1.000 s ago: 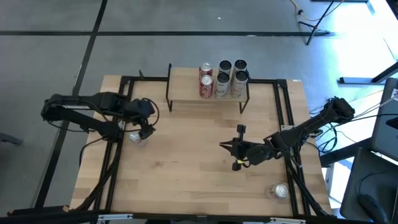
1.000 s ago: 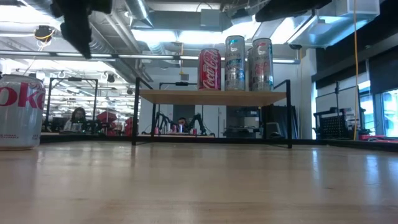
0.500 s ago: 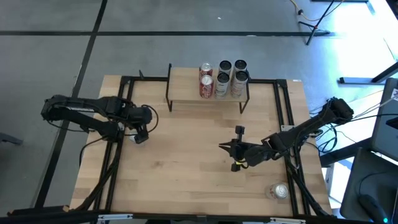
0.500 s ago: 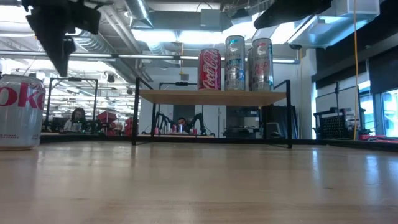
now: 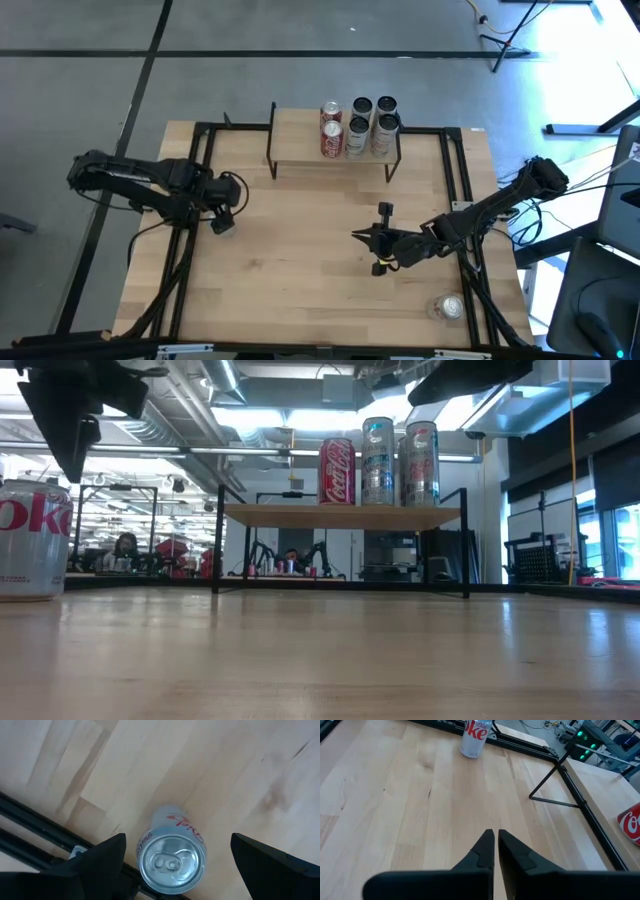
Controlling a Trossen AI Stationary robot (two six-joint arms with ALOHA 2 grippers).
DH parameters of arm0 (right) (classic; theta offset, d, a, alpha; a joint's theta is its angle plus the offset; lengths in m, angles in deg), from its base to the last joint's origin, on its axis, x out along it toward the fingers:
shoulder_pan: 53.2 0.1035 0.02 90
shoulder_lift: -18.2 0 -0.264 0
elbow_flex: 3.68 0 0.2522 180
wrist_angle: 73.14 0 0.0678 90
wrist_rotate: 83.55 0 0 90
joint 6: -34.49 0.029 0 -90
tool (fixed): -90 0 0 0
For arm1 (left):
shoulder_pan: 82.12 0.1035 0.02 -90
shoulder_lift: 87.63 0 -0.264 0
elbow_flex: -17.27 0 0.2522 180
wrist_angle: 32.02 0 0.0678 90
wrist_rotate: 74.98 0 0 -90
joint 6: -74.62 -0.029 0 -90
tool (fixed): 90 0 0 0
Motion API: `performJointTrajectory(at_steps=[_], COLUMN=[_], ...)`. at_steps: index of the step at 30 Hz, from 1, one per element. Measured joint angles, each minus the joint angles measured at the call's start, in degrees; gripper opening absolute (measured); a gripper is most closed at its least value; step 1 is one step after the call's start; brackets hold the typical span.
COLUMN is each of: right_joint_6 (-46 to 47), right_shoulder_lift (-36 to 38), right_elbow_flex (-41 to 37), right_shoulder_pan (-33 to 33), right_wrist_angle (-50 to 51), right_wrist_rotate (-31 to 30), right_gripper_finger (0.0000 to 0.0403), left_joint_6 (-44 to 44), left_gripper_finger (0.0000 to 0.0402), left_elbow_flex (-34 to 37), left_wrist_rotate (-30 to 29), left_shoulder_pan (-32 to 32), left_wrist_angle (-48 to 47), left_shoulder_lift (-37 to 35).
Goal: Place canned beverage on shelf
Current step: Put the top silver soda can on the shelf
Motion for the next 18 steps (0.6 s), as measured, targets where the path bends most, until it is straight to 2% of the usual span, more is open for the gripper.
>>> performJointTrajectory(at_steps=[6, 16, 18], right_joint_6=[0.0, 0.0, -0.04], right_shoulder_lift=[0.0, 0.0, 0.0], right_elbow_flex=[0.0, 0.0, 0.0], right_shoulder_pan=[0.0, 0.0, 0.0], right_wrist_angle=[0.0, -0.5, -0.81], right_wrist_rotate=[0.0, 0.0, 0.0], right_gripper_finger=[0.0014, 0.0014, 0.0014], left_joint_6=[2.33, 7.13, 7.63], left_gripper_finger=[0.0346, 0.0346, 0.0346], left_elbow_flex=[1.08, 10.26, 10.27], left_wrist_rotate=[-0.42, 1.08, 0.96], left_shoulder_pan=[-2.84, -5.22, -5.22], left_wrist_angle=[-1.05, 0.07, -0.21], left_shoulder_lift=[0.0, 0.0, 0.16])
